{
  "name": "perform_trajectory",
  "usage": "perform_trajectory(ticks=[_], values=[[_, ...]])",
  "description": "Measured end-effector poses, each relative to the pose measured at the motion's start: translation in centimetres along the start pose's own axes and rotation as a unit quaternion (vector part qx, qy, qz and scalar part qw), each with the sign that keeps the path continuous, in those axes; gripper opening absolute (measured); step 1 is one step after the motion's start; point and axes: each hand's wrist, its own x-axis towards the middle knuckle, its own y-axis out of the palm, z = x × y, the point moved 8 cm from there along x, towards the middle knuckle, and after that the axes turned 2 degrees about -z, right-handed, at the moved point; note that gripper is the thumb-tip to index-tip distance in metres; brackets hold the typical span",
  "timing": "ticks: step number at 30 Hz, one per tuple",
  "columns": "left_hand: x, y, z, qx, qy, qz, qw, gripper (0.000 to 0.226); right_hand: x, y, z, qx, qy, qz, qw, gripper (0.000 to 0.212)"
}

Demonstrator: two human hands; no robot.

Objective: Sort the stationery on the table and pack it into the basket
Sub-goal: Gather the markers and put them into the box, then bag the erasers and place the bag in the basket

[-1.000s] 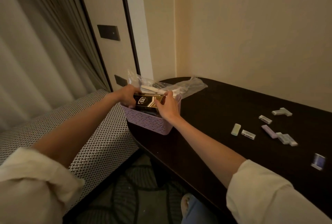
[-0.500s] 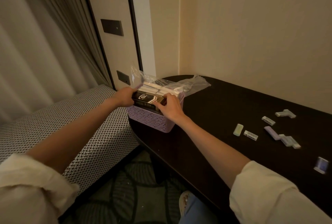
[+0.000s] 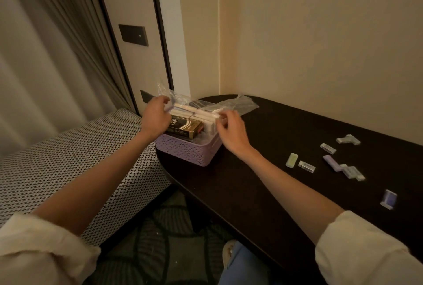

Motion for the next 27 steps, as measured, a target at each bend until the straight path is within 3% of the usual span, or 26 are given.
perform_trajectory(ticks=[4,7,10,13,16,21,27], values=[[-1.0,0.3,-5.6,-0.088,0.052,-0.036,0.994,0.04,-1.0,-5.0,-5.1,-0.028,0.071,-0.053,0.996,0.03],[-1.9,1.5,-10.8,-0.115,0.128,-0.038,0.984,0.038,-1.8,-8.1,-9.8,-0.062,0.149,-0.04,0.986,0.04],[-2.9,3.8,-15.9,-0.128,0.182,-0.008,0.975,0.036,-2.7,-10.6,-14.1,-0.071,0.243,-0.012,0.967,0.052],[-3.6,8.2,-20.0,-0.094,0.219,0.059,0.969,0.036,-3.5,-13.2,-17.1,-0.072,0.269,-0.025,0.96,0.053],[-3.2,14.0,-21.8,-0.039,0.189,0.153,0.969,0.04,-3.9,-15.1,-19.4,-0.077,0.276,-0.043,0.957,0.051],[-1.2,23.8,-19.3,0.075,0.051,0.318,0.944,0.05,-2.7,-16.0,-21.5,-0.09,0.264,-0.055,0.959,0.048],[2.3,29.3,-15.9,0.143,-0.002,0.318,0.937,0.073,0.1,-14.3,-21.8,-0.154,0.185,-0.007,0.971,0.053]])
